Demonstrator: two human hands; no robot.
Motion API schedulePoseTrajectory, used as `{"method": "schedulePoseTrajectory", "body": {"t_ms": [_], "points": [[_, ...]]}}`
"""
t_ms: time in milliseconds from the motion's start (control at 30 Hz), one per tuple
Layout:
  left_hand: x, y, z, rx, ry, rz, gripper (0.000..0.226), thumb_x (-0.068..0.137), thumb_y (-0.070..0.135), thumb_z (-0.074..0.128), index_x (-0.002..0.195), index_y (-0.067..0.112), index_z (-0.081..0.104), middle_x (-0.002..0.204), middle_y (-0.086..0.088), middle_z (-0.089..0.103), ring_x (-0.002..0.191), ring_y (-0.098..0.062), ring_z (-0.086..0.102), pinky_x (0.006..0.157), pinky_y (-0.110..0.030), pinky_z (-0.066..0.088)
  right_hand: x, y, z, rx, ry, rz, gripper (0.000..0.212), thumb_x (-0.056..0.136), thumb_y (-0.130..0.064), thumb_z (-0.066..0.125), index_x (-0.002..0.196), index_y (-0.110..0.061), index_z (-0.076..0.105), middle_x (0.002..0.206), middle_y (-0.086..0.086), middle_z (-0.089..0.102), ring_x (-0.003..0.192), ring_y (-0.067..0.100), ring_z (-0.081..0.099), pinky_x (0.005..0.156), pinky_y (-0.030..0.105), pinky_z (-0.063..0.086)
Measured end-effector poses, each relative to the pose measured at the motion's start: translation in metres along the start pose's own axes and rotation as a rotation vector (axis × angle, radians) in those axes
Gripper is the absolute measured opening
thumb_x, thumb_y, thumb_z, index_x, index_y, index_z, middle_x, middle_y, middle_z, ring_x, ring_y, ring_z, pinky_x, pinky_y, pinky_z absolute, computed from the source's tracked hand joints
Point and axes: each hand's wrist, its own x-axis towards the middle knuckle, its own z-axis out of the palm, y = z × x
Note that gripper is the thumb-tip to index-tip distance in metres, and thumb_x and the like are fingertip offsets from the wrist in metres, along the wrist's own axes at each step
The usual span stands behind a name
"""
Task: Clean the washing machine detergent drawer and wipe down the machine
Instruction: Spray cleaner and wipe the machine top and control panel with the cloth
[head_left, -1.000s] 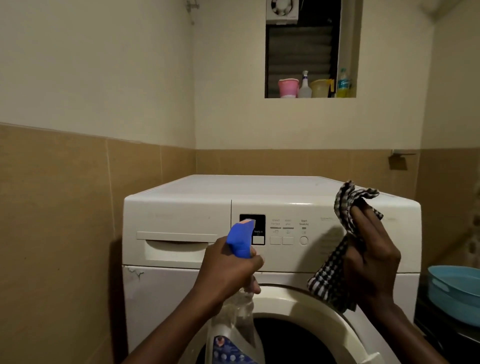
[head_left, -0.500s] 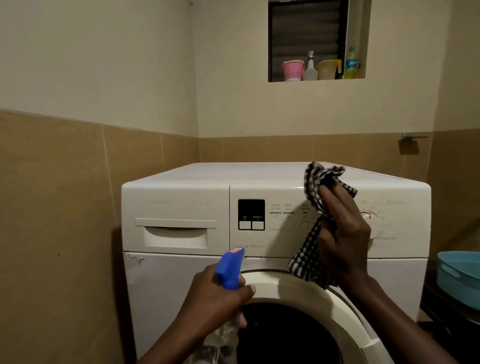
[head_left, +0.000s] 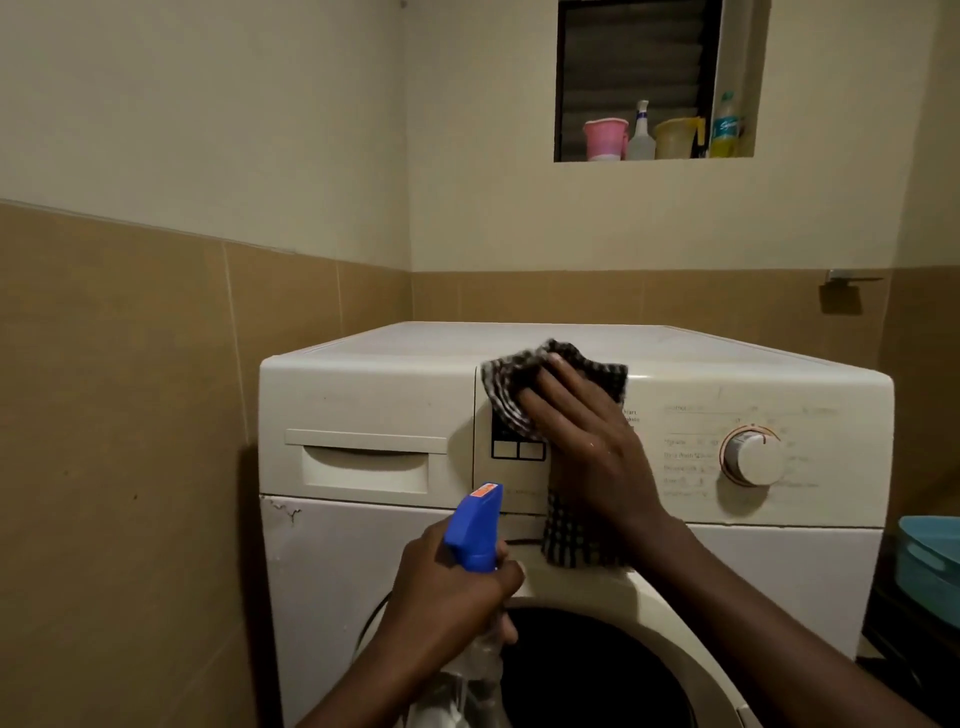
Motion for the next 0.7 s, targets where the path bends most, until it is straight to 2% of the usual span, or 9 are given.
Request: {"method": "schedulePoseTrajectory", "body": {"t_ms": [133,200,300,400,467,600,700], "points": [[0.002,-0.007,-0.011,-0.040,0.054,0.010,0.022,0.082,0.005,0.075,0.099,0.008,0.061,0.080,-0.015,0.070,0.055,-0.027,0.070,0.070,-0.040,0.060,0.027,-0.010,0.014,0.027,-0.091,0.022,0.055,0.082,-0.001,0.033,0.131,-0.008,0.057,0.141,0.012,0.051,0.137,0.027,0.041,0.110,0.045,0.036],[0.003,-0.010,-0.015,-0.047,0.077,0.018,0.022,0.081,0.003,0.075,0.099,0.006,0.062,0.076,-0.014,0.070,0.056,-0.031,0.070,0.070,-0.042,0.061,0.016,-0.015,0.018,0.032,-0.108,-0.005,0.052,0.084,-0.001,0.039,0.134,-0.009,0.054,0.144,0.011,0.047,0.139,0.024,0.037,0.112,0.042,0.034],[0.004,-0.013,-0.021,-0.066,0.116,0.030,0.017,0.080,-0.002,0.073,0.094,0.001,0.063,0.069,-0.014,0.067,0.053,-0.034,0.069,0.066,-0.043,0.059,-0.013,-0.015,0.018,0.047,-0.147,-0.064,0.054,0.081,0.000,0.049,0.133,-0.013,0.055,0.147,0.006,0.043,0.141,0.017,0.032,0.098,0.035,0.042],[0.003,-0.015,-0.024,-0.073,0.117,0.020,0.016,0.080,-0.003,0.071,0.093,0.000,0.062,0.071,-0.016,0.066,0.053,-0.034,0.069,0.067,-0.045,0.059,-0.016,-0.011,0.010,0.040,-0.155,-0.106,0.056,0.078,0.000,0.043,0.129,-0.014,0.059,0.145,0.004,0.046,0.138,0.016,0.037,0.088,0.032,0.044],[0.002,-0.016,-0.026,-0.073,0.107,0.012,0.017,0.081,-0.002,0.072,0.094,0.002,0.062,0.072,-0.015,0.067,0.053,-0.032,0.069,0.067,-0.043,0.059,0.001,-0.009,0.007,-0.002,-0.154,-0.071,0.058,0.078,-0.002,0.038,0.131,-0.013,0.058,0.144,0.008,0.048,0.137,0.021,0.039,0.094,0.033,0.043],[0.001,-0.017,-0.027,-0.048,0.088,0.035,0.017,0.083,0.000,0.072,0.095,0.005,0.062,0.072,-0.011,0.065,0.054,-0.029,0.068,0.063,-0.036,0.057,0.026,-0.013,0.013,-0.026,-0.131,0.043,0.059,0.079,-0.002,0.035,0.135,-0.010,0.053,0.143,0.012,0.048,0.139,0.027,0.037,0.113,0.041,0.031],[0.001,-0.017,-0.027,-0.050,0.101,0.050,0.015,0.083,-0.001,0.071,0.094,0.004,0.062,0.068,-0.012,0.066,0.053,-0.029,0.068,0.063,-0.037,0.056,0.001,-0.023,0.019,-0.015,-0.155,-0.013,0.053,0.082,-0.005,0.041,0.134,-0.011,0.054,0.145,0.011,0.046,0.141,0.022,0.032,0.109,0.038,0.032]]}}
